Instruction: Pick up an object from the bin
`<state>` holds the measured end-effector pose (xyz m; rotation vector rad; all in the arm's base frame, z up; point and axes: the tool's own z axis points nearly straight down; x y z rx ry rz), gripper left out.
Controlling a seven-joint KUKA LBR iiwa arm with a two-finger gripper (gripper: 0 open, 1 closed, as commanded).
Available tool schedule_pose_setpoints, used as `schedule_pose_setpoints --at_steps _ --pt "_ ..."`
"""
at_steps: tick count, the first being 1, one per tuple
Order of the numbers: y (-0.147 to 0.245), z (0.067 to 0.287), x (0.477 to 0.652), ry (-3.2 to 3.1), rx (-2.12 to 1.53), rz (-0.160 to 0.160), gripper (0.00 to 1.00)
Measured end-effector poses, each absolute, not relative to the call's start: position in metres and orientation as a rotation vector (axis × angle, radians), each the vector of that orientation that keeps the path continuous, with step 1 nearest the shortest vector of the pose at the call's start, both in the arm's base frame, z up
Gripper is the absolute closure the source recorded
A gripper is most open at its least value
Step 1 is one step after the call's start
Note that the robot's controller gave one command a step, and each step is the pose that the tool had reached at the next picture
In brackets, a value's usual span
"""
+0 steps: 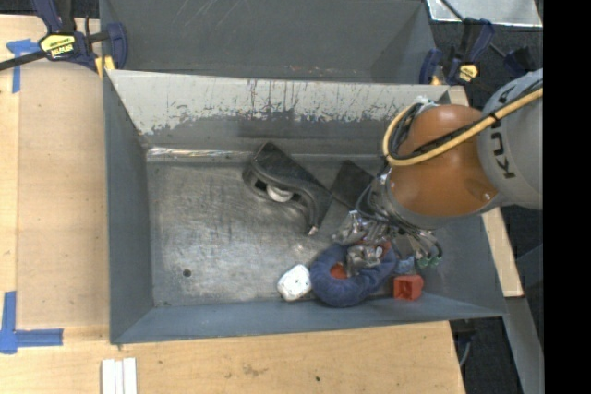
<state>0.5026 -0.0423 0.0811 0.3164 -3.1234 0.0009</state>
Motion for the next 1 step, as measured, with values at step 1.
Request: schedule_pose_setpoints --at_steps 1 --pt "0.0105 0.2125 0.4940 -3.077 0.680 0.001 1.00"
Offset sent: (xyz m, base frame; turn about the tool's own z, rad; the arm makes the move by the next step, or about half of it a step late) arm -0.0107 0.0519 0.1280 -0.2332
